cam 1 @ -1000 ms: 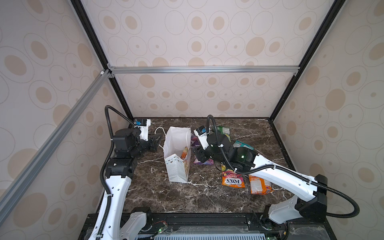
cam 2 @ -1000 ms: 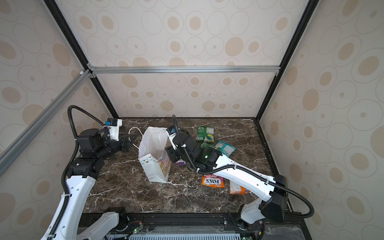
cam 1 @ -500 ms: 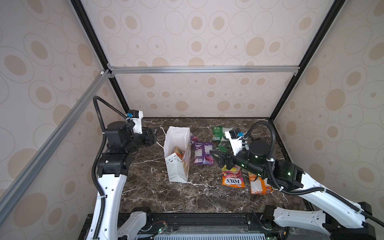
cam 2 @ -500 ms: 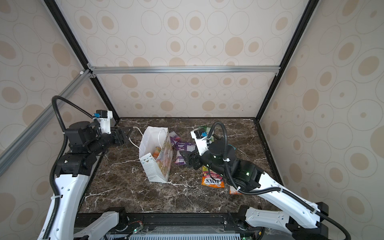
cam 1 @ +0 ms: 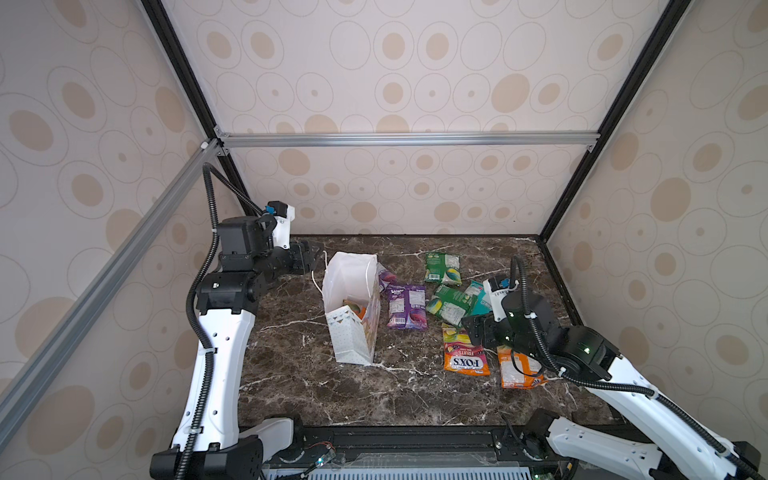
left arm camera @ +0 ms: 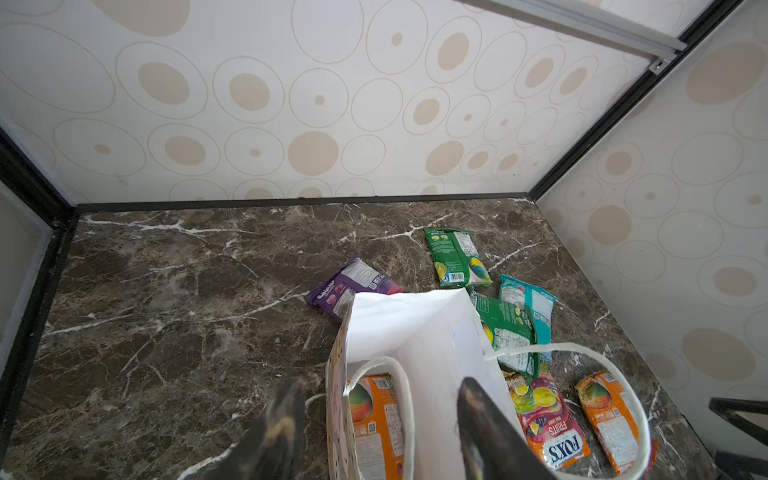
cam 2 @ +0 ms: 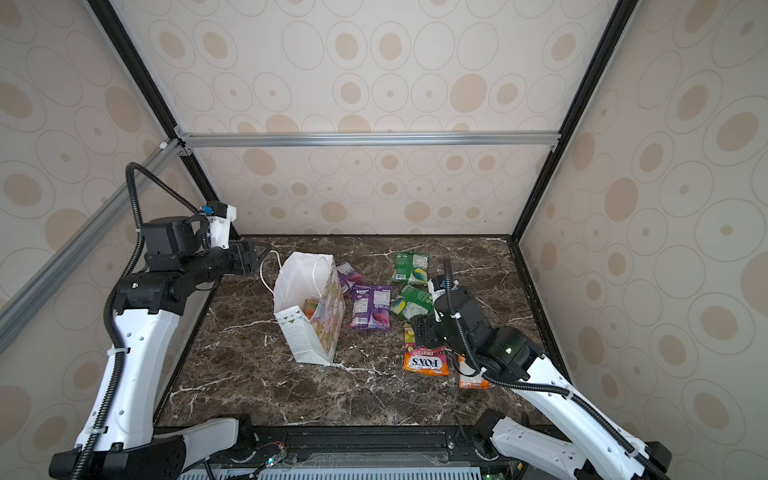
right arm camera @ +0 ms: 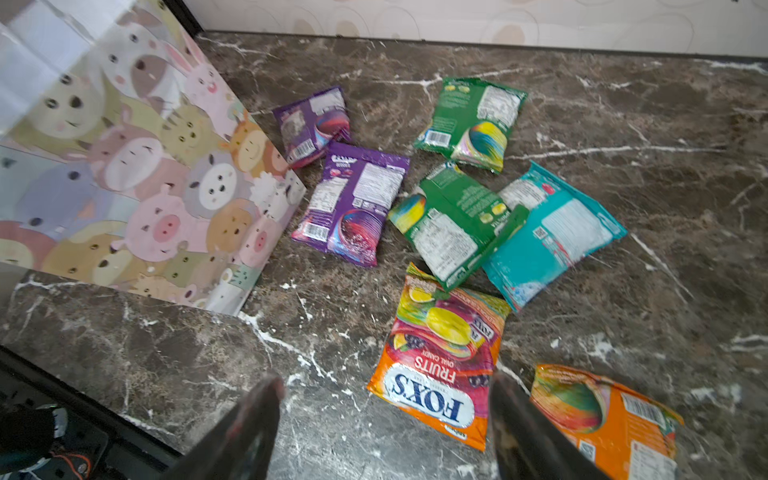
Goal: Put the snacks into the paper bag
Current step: 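Move the right gripper over the second FOX'S candy bag near the robot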
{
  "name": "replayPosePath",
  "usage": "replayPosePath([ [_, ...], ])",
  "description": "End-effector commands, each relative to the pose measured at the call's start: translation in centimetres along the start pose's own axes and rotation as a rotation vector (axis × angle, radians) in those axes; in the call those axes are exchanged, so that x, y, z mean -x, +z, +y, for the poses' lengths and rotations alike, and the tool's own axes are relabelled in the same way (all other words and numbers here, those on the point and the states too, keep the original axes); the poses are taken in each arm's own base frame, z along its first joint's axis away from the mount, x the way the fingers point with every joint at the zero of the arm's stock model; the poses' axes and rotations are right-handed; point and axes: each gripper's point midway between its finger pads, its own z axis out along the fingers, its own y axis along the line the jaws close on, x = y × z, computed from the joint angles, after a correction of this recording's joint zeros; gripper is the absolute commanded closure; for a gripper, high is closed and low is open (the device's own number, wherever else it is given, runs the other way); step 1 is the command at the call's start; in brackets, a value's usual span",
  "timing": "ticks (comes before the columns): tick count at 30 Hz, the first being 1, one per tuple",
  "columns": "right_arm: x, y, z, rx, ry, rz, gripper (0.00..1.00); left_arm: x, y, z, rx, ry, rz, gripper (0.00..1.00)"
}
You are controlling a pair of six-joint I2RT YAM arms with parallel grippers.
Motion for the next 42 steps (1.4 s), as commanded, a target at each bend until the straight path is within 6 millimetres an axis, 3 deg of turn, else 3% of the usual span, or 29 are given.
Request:
replayPosePath([
  [1,-3.3,1.3,-3.0,-0.151,0.052,0.141,0.19,1.1,-2.8,-1.8,-0.031,0.08,-0.053,0.42],
  [5,-6.6,4.1,-5.6,-0.265,0.126,0.31,0.19,1.1,-4.2,-2.8,-0.046,0.107,-0.077,0.46],
  [8,-8.1,5.6,-5.8,-0.258,0.183,0.346,0.19,0.7,-3.9,-2.4,-0.034,0.134,-0.066,0.46],
  [10,-8.6,6.0,-5.9,-0.253,0.213,0.337,0.19,0.6,-3.3,-1.2,0.026,0.125,-0.057,0.47],
  [14,-9.8,6.2,-7.0,-0.27,0.264,0.322,0.19,0.3,-1.9,-0.8,0.013,0.126,-0.069,0.49],
  [18,-11.0,6.7,-8.2,-0.276,0.329,0.306,0.18,-0.1,-0.3,-1.1,-0.038,0.143,-0.055,0.54],
  [22,-12.2,8.0,-8.3,-0.229,0.382,0.305,0.17,-0.4,-0.4,-2.5,-0.122,0.173,-0.078,0.56],
  [27,-12.4,9.9,-7.9,-0.178,0.415,0.302,0.17,-0.9,-0.5,-2.9,-0.148,0.189,-0.101,0.54],
  [34,-11.4,11.7,-9.4,-0.175,0.475,0.251,0.16,-2.2,0.7,-2.3,-0.15,0.182,-0.06,0.55],
  [42,-10.5,13.9,-9.7,-0.118,0.502,0.24,0.2,-3.0,1.7,-1.7,-0.141,0.175,-0.028,0.78],
])
